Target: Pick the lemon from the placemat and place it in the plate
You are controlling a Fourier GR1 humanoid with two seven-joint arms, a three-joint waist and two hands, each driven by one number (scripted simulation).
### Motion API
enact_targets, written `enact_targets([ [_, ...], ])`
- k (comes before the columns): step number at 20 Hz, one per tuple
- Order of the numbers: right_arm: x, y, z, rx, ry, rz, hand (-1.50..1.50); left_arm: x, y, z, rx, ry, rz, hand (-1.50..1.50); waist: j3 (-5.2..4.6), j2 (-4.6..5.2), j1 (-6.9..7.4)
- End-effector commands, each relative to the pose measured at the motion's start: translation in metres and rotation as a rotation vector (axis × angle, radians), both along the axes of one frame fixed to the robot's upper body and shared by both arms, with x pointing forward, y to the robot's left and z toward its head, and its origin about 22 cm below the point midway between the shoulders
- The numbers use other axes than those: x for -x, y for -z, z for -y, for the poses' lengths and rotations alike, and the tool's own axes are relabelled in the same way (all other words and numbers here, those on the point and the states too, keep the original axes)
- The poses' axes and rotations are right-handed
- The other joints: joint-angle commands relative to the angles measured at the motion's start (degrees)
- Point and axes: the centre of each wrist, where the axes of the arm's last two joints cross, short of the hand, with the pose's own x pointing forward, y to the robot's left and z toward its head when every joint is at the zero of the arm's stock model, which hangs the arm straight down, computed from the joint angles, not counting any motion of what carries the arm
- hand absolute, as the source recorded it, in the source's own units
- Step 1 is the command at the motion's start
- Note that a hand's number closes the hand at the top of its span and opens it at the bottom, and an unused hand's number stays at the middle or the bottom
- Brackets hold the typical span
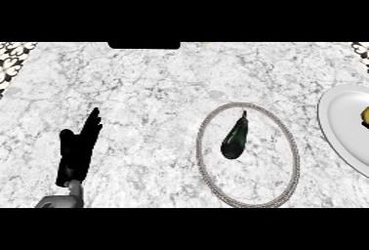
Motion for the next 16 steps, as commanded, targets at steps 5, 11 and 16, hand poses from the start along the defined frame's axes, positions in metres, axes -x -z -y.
enact_targets([
  [5, 0.016, 0.036, 0.033, -0.061, -0.052, -0.25, -1.5, 0.01, 0.013, 0.001, 0.007, 0.005, 0.006, 0.0, 0.1, 0.34, 0.94],
  [11, 0.008, 0.023, 0.033, -0.238, -0.232, -0.01, -1.5, 0.002, 0.001, 0.014, 0.022, -0.006, -0.018, 0.0, 0.08, -0.11, -0.24],
  [16, 0.01, 0.012, 0.046, -0.583, -0.226, 0.328, -1.5, 0.007, 0.005, -0.001, 0.02, -0.02, -0.011, 0.0, 0.15, -0.38, -1.2],
])
